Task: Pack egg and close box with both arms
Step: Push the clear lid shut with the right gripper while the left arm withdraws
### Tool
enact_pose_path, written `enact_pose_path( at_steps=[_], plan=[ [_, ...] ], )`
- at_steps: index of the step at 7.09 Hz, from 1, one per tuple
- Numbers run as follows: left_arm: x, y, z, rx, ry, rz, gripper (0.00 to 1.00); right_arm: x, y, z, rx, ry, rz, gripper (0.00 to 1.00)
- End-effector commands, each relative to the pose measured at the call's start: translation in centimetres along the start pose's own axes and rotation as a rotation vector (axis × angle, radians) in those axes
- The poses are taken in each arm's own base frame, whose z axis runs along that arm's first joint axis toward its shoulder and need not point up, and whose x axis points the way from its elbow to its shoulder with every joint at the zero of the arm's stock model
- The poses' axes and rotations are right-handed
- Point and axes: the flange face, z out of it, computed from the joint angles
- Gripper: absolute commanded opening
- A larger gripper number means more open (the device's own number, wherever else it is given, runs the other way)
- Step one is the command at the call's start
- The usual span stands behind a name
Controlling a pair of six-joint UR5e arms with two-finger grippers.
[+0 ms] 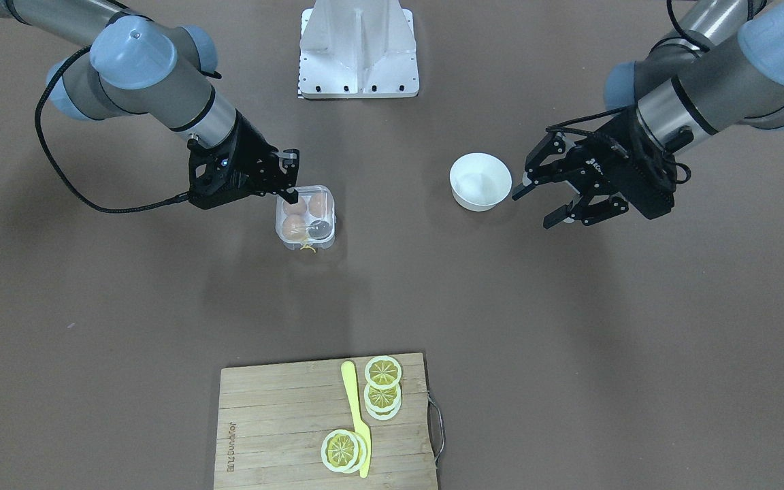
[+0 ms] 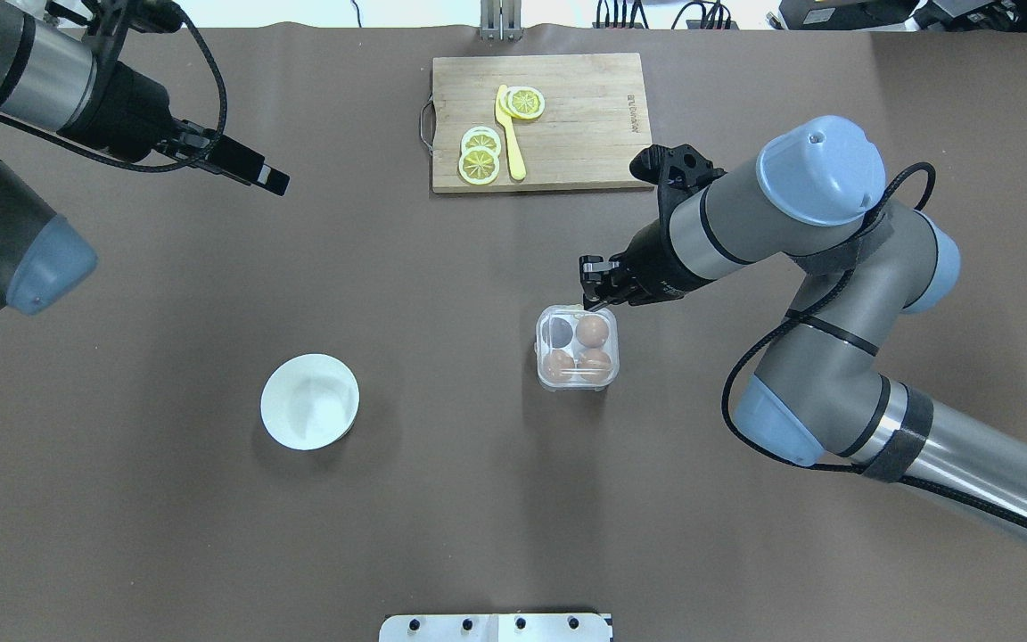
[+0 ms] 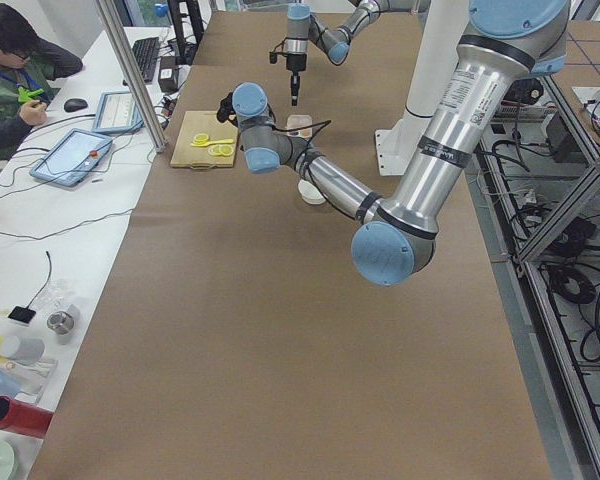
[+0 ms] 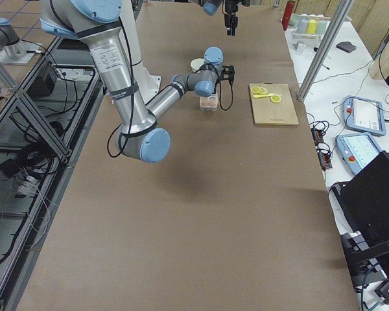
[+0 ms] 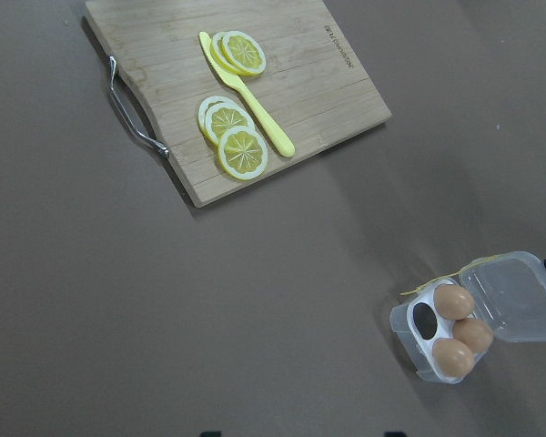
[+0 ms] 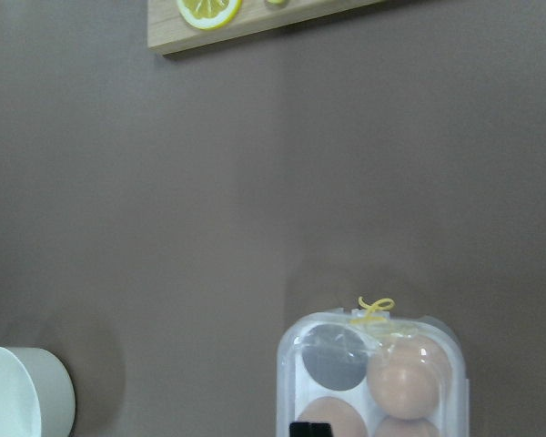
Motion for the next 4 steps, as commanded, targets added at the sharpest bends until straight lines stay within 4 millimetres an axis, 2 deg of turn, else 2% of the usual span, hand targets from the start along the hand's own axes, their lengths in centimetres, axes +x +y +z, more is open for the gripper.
enact_pose_path(
  at_steps=[1, 2, 3, 4],
  plan=[
    [-1.3, -0.9, -2.4, 0.015, -0.013, -0.023, 0.67, -0.6, -1.8, -1.9, 0.022, -0.011, 0.017, 0.00],
    [-4.5, -1.2, -6.2, 0.035, -0.048, -0.084, 0.65, 0.7, -3.7, -3.5, 0.009, 0.031, 0.073, 0.16],
    [-6.4, -1.8, -8.5, 0.067, -0.078, -0.111, 0.64, 1.8, -5.4, -5.4, 0.033, 0.069, 0.116, 0.70],
    [-9.3, -1.7, -11.1, 0.099, -0.116, -0.154, 0.63, 3.0, -7.0, -6.7, 0.057, 0.108, 0.145, 1.00]
  ],
)
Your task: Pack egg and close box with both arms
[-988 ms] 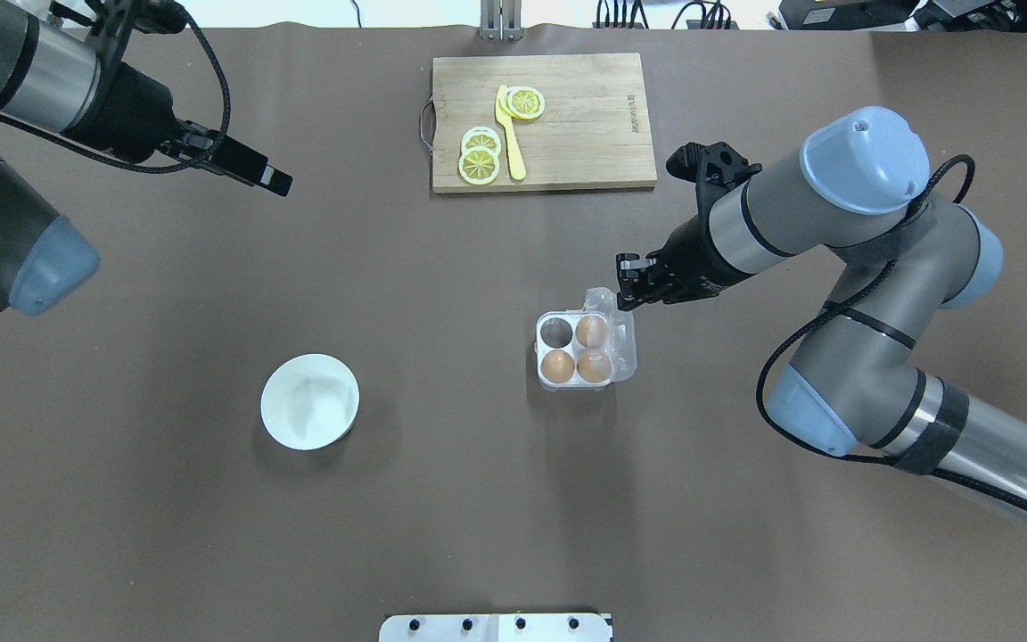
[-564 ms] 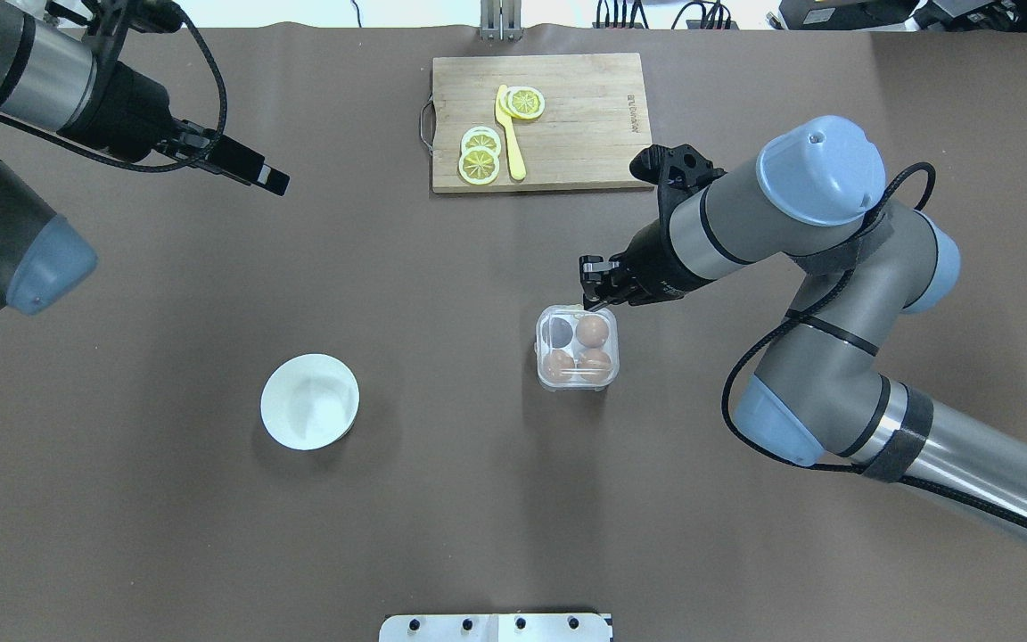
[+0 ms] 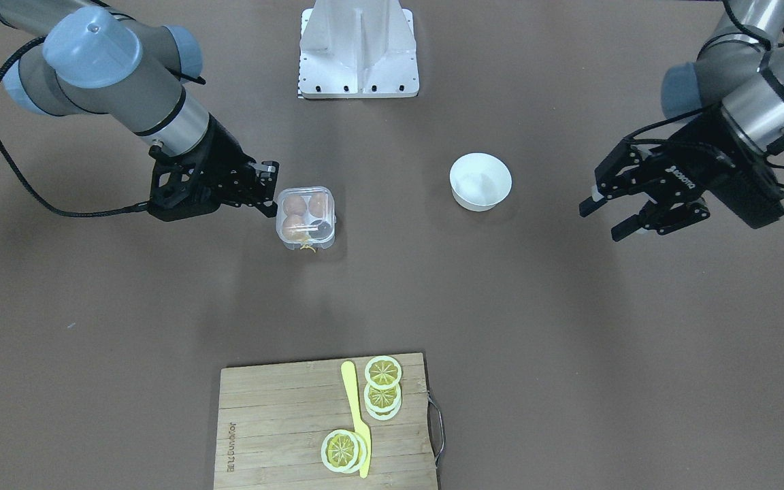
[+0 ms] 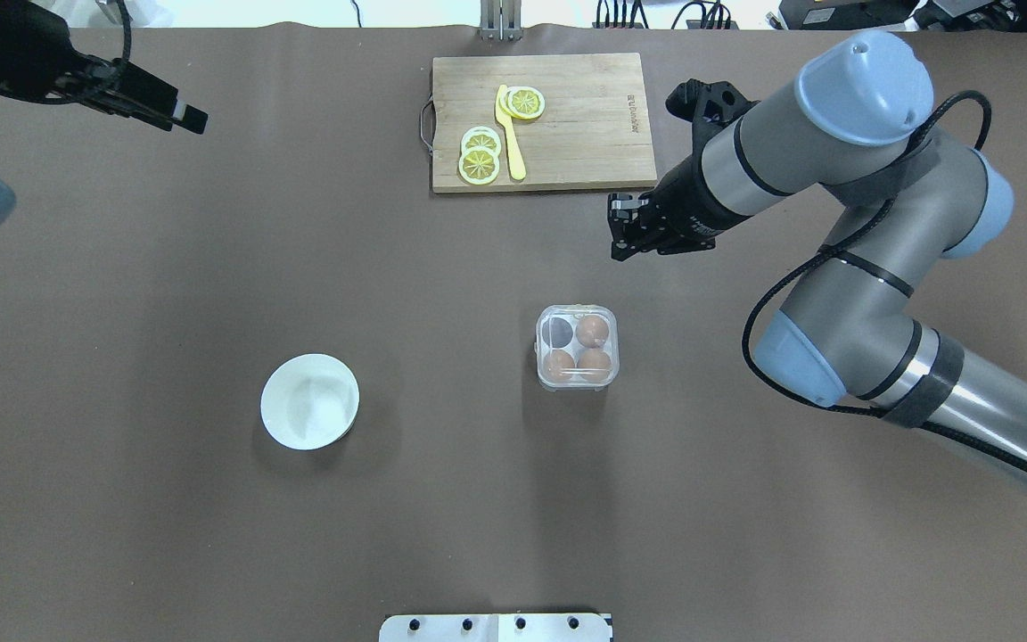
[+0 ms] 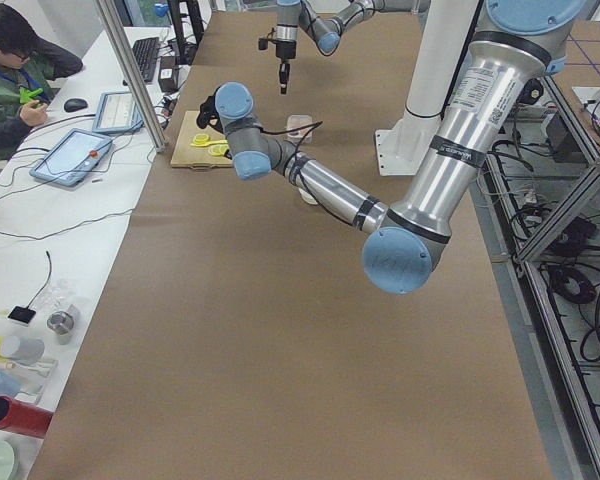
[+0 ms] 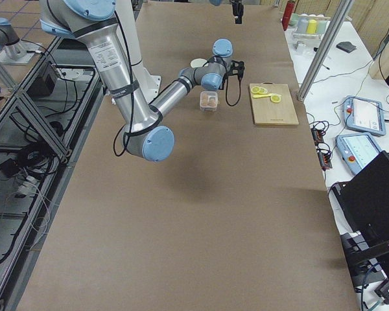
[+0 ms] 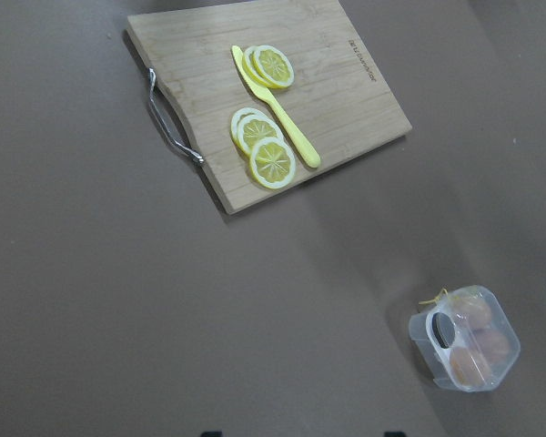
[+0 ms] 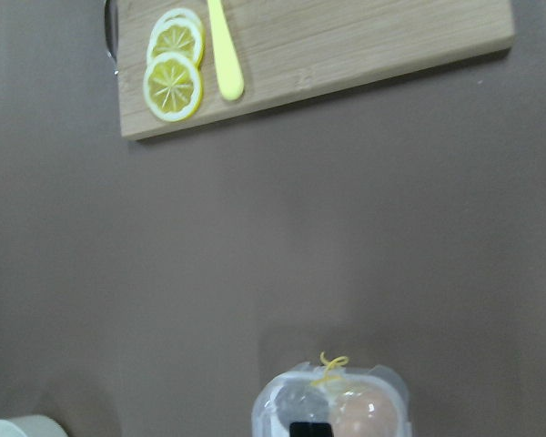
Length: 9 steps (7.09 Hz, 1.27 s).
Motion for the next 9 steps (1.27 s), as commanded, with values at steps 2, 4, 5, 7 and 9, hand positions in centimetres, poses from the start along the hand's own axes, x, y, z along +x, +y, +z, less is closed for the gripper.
enact_pose_path(
  at_steps=[2, 4, 5, 7, 9],
  plan=[
    [-7.4, -1.3, -6.7, 0.049, -0.129, -0.053, 0.62, 3.9, -5.0, -3.5, 0.053, 0.124, 0.063, 1.00],
    [-14.1, 0.0, -11.3, -0.033, -0.255, 0.053, 0.62, 7.5, -7.2, -5.3, 0.066, 0.178, 0.056, 1.00],
    [-17.3, 1.8, -12.1, -0.109, -0.294, 0.084, 0.64, 9.8, -8.1, -6.1, 0.070, 0.206, 0.034, 1.00],
    [-22.5, 5.9, -12.4, -0.274, -0.452, 0.117, 0.92, 12.8, -10.7, -9.2, 0.061, 0.294, -0.019, 1.00],
    [-28.4, 14.3, -12.9, -0.389, -0.500, -0.028, 0.98, 15.7, -12.4, -12.1, 0.036, 0.347, -0.045, 1.00]
  ],
)
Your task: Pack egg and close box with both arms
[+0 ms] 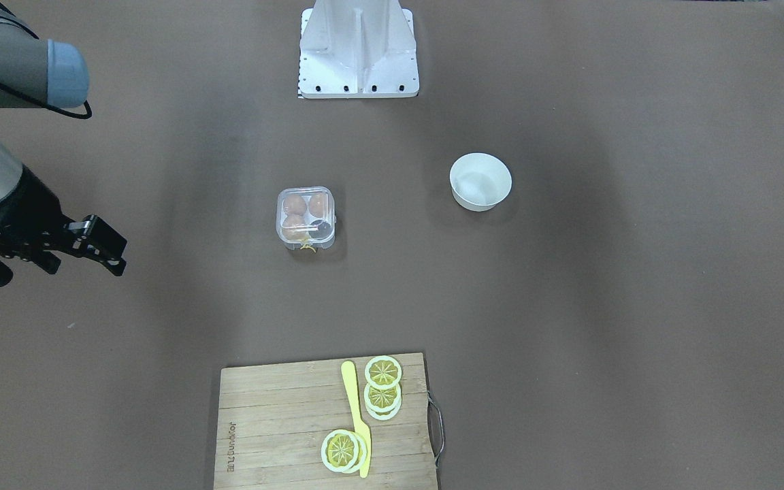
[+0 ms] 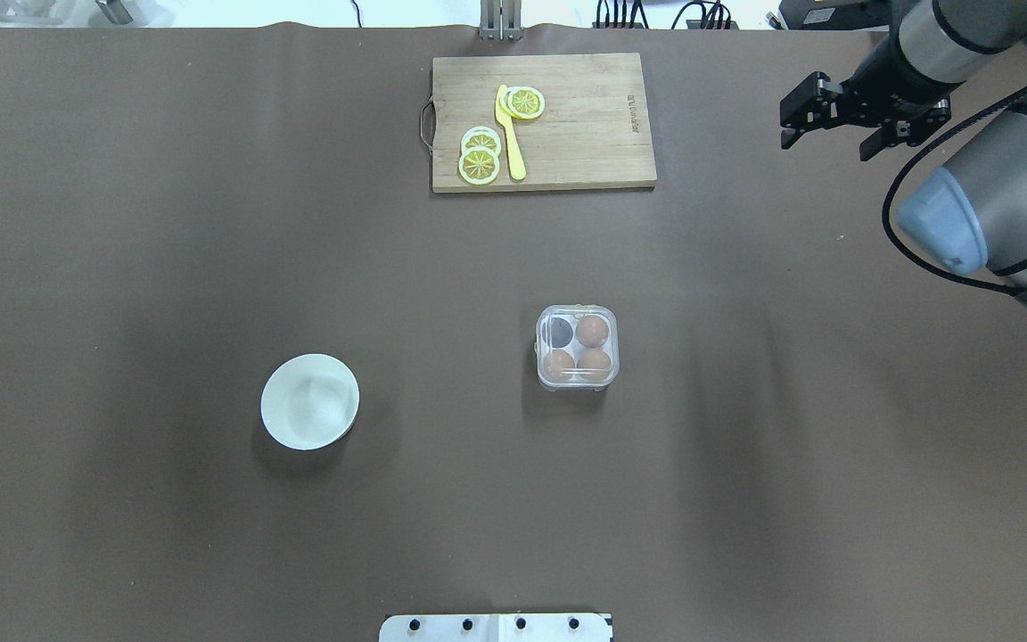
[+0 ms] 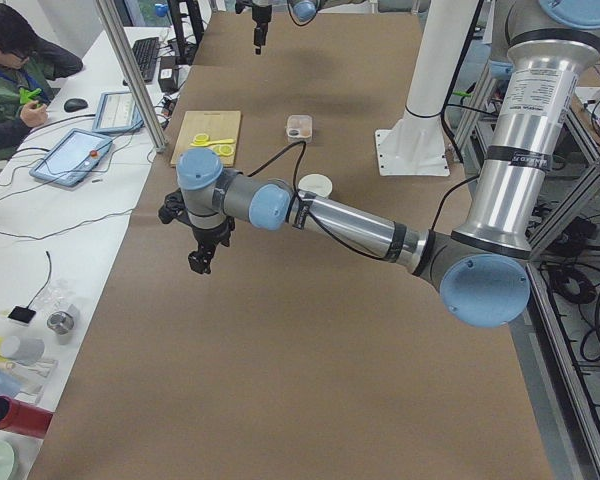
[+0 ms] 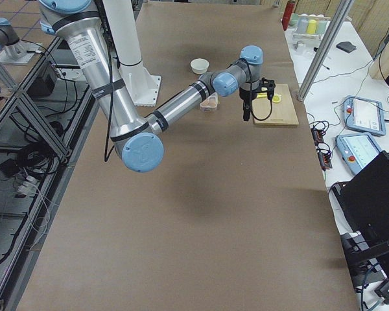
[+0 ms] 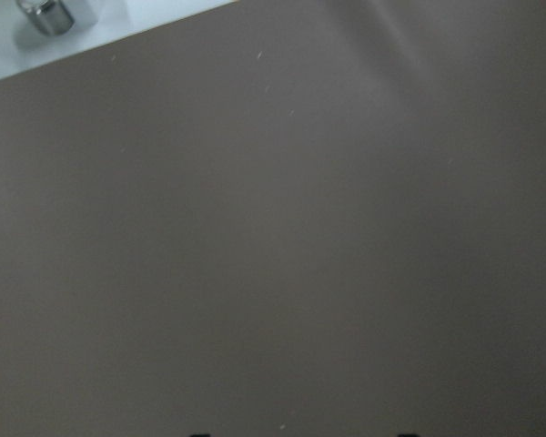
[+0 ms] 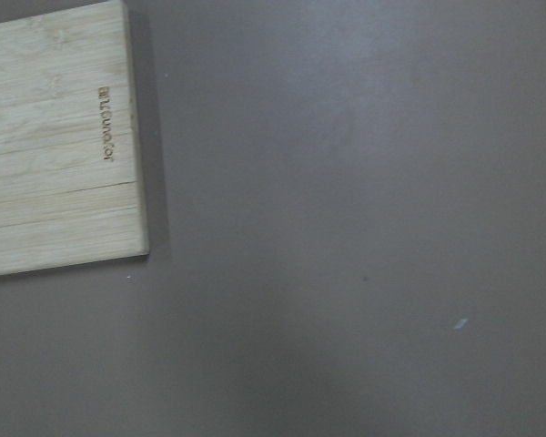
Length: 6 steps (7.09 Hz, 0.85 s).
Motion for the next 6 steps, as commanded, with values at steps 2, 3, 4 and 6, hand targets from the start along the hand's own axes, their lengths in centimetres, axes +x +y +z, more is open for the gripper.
enact_pose_path(
  at_steps=[2, 3, 4, 6],
  plan=[
    [-4.7, 11.3, 3.4, -0.111, -0.020, -0.092, 0.98, 5.6, -2.7, -2.1, -0.039, 0.078, -0.072, 1.00],
    [-5.1, 13.5, 2.9, -0.080, -0.022, -0.089, 0.98, 8.0, -3.8, -1.8, -0.060, 0.078, -0.085, 1.00],
    [-5.3, 16.3, 3.2, -0.091, -0.018, -0.118, 0.98, 11.2, -4.8, -1.3, -0.090, 0.072, -0.106, 1.00],
    [-6.3, 18.0, 2.6, -0.085, -0.020, -0.183, 0.98, 19.3, -4.1, -1.4, -0.114, 0.094, -0.156, 1.00]
  ],
)
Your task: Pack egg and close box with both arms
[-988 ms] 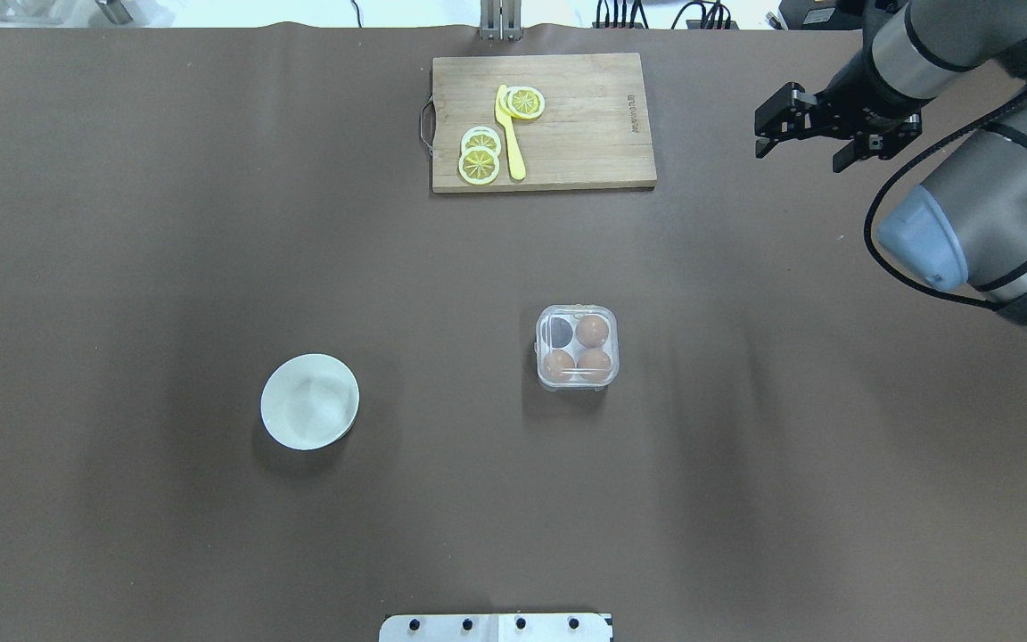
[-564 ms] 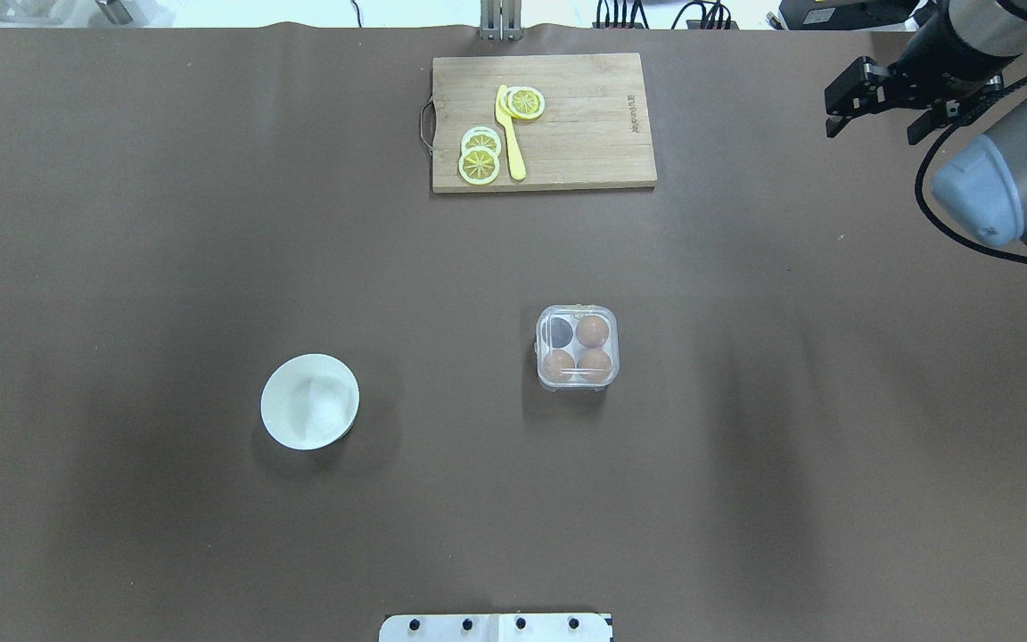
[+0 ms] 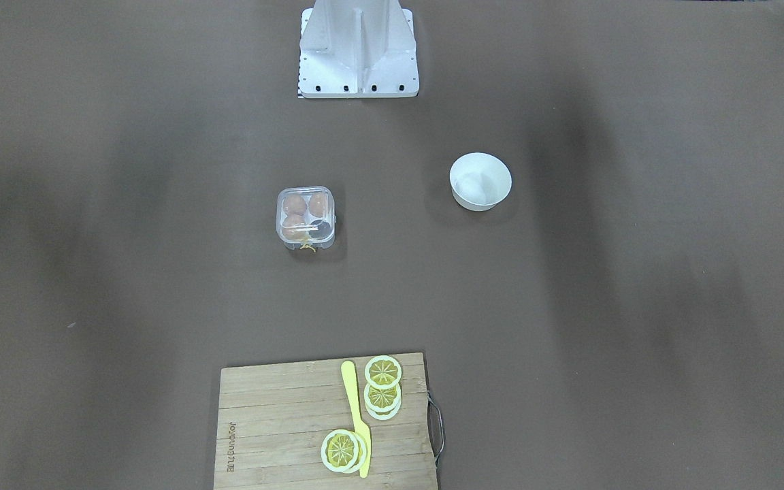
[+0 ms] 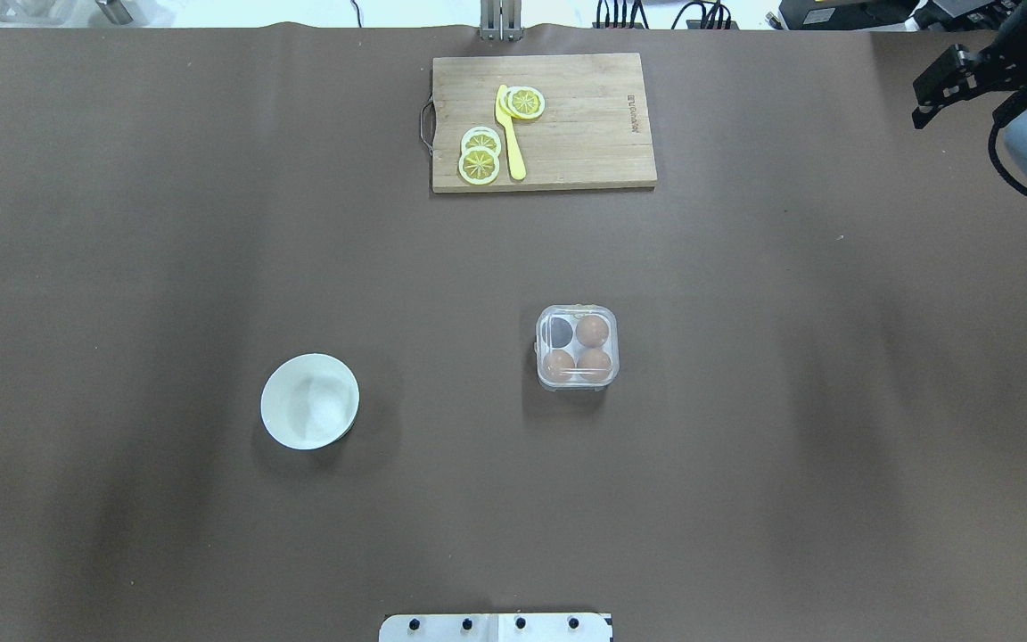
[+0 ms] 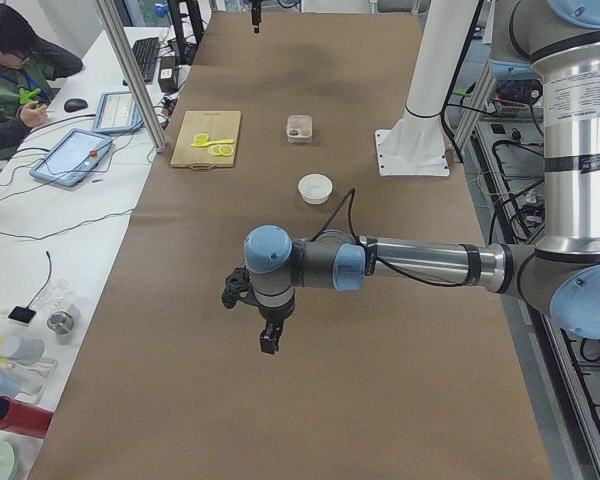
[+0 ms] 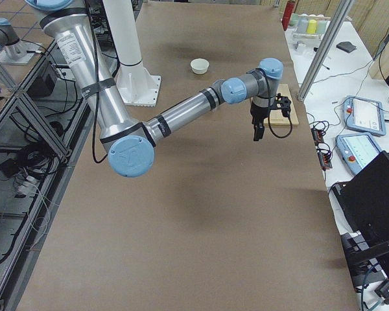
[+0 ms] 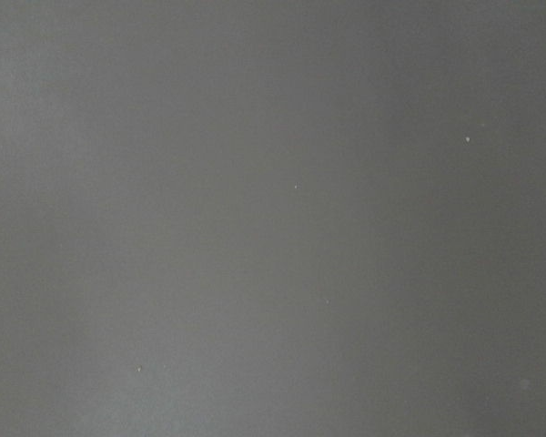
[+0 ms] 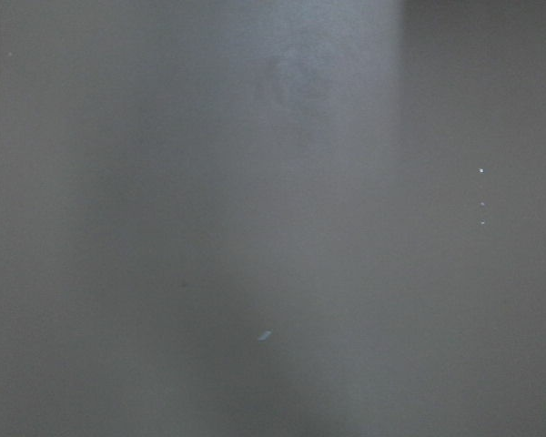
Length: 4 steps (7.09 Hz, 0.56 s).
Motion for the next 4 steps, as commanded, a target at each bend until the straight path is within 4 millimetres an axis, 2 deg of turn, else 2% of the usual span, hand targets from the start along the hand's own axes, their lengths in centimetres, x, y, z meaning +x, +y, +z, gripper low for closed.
enact_pose_path(
  at_steps=[1, 2, 3, 4],
  plan=[
    [-0.7, 0.9, -0.3, 0.008, -0.001, -0.073, 0.98, 9.9, 2.9, 1.3, -0.038, 0.028, -0.092, 1.00],
    [-0.5, 0.5, -0.6, 0.015, -0.002, -0.100, 0.98, 14.4, 5.3, 1.6, -0.047, 0.048, -0.085, 1.00],
    [-0.4, 0.3, -0.8, 0.020, -0.001, -0.097, 0.98, 18.7, 8.3, 3.1, -0.079, 0.054, -0.090, 1.00],
    [-0.5, 0.4, -0.7, 0.017, 0.000, -0.101, 0.98, 21.9, 10.8, 3.6, -0.096, 0.052, -0.091, 1.00]
  ],
)
